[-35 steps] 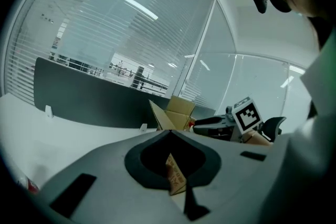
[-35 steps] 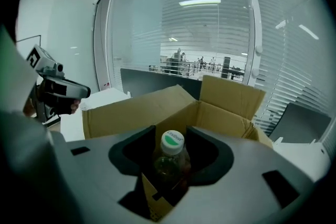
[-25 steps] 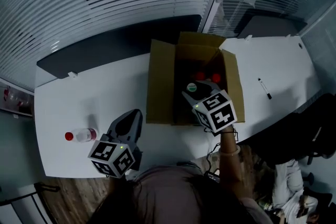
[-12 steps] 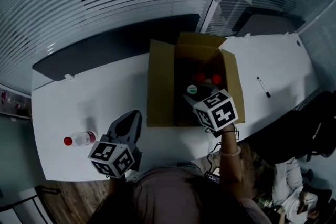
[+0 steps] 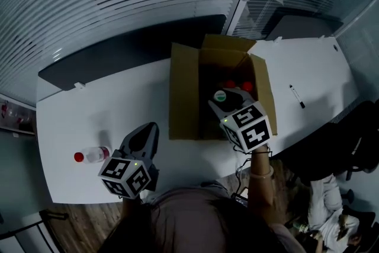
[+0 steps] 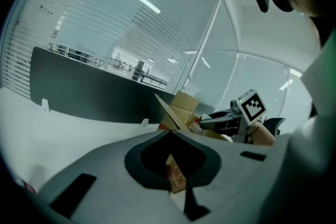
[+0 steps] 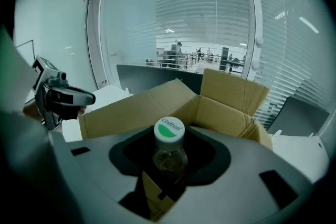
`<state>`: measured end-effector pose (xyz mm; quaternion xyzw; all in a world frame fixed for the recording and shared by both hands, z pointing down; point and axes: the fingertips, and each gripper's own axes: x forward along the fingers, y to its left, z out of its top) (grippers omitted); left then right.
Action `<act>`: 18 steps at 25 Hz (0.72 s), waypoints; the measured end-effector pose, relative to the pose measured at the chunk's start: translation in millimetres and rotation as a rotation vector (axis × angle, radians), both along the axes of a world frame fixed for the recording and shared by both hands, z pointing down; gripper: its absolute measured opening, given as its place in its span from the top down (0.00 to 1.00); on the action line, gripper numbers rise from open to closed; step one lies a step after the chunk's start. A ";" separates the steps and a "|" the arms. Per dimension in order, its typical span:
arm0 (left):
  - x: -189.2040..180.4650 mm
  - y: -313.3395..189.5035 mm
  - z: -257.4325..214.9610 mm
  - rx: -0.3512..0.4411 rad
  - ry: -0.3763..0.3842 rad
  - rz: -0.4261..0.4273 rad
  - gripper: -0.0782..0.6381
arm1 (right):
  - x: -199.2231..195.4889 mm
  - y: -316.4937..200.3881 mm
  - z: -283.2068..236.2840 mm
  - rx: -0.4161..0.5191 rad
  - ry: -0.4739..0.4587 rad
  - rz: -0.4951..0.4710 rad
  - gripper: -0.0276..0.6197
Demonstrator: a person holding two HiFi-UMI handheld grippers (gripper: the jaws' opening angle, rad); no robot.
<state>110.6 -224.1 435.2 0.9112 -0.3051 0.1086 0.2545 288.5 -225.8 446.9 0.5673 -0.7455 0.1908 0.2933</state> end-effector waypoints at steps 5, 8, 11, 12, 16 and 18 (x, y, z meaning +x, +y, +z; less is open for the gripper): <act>-5.9 6.0 -8.3 0.017 0.002 0.004 0.88 | -3.3 7.3 -17.6 0.034 0.009 0.009 0.69; -11.1 9.0 -11.2 0.018 0.005 0.005 0.88 | -5.5 10.3 -24.5 0.048 0.014 0.020 0.69; -15.2 12.8 -14.9 0.022 0.003 0.011 0.88 | -5.5 12.0 -32.5 0.078 0.014 0.033 0.69; -16.3 14.2 -16.8 0.026 0.003 0.013 0.88 | -5.4 13.0 -36.1 0.089 0.014 0.038 0.69; -21.3 21.2 -24.0 0.035 0.000 0.025 0.88 | -7.9 19.9 -53.9 0.128 0.010 0.062 0.69; -23.5 24.4 -27.3 0.039 0.000 0.032 0.88 | -9.0 23.3 -63.6 0.150 0.016 0.068 0.69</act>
